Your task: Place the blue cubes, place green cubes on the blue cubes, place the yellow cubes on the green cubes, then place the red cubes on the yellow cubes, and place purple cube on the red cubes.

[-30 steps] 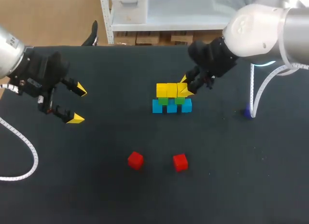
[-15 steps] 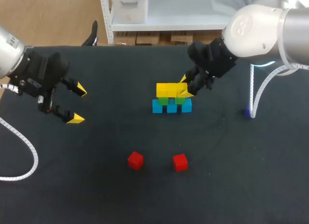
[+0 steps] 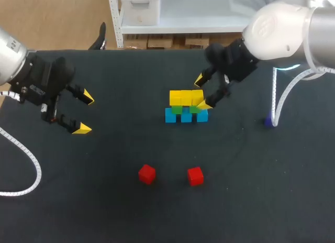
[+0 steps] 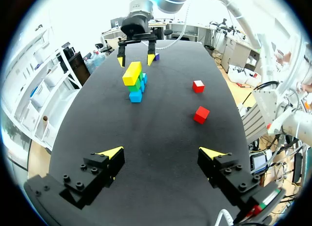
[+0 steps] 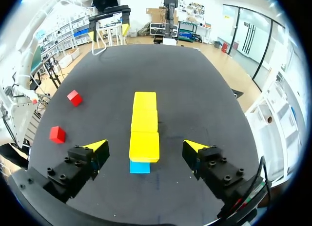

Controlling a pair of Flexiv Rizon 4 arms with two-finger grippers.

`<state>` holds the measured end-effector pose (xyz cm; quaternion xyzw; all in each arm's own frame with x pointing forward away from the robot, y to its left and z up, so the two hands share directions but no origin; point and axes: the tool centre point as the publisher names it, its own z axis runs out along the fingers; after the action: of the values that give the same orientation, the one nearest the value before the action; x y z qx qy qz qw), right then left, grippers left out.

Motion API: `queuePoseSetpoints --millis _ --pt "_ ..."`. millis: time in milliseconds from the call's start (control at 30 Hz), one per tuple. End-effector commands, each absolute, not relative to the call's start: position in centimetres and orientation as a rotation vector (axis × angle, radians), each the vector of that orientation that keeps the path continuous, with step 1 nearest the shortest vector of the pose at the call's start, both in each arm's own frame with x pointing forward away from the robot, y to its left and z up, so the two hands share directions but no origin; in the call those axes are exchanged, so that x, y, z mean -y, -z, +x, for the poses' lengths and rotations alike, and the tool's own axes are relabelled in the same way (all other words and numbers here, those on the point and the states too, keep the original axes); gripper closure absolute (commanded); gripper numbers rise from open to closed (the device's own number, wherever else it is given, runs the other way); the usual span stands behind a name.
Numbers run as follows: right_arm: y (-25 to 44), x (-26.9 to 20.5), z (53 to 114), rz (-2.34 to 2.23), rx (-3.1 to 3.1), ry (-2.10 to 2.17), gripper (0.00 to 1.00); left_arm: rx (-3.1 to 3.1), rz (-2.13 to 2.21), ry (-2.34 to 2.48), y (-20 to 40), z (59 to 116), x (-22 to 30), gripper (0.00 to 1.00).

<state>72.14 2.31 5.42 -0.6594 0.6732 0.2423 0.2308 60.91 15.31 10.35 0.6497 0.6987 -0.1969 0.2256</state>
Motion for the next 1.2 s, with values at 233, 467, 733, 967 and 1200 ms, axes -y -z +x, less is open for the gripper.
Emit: queuePoseSetpoints --millis 233,467,733,967,1200 --pt "-7.3 2.1 70.4 -1.762 -1.871 -0.665 0.00 -1.922 1.793 0.545 -10.3 60.9 -15.4 0.00" --pt "-8.2 3.8 69.3 -1.747 -1.877 -0.648 0.00 -1.922 1.793 0.545 -10.3 60.9 -15.4 0.00" --pt "-9.3 6.0 67.7 -1.763 -1.846 -0.657 0.00 -1.922 1.793 0.545 -10.3 60.9 -15.4 0.00" --pt "-10.5 6.6 65.2 -1.823 -1.789 -0.665 0.00 -1.922 1.793 0.545 -10.3 60.9 -15.4 0.00" --pt "-11.1 6.3 62.0 -1.839 -1.739 -0.691 0.00 -1.922 1.793 0.545 -10.3 60.9 -15.4 0.00"
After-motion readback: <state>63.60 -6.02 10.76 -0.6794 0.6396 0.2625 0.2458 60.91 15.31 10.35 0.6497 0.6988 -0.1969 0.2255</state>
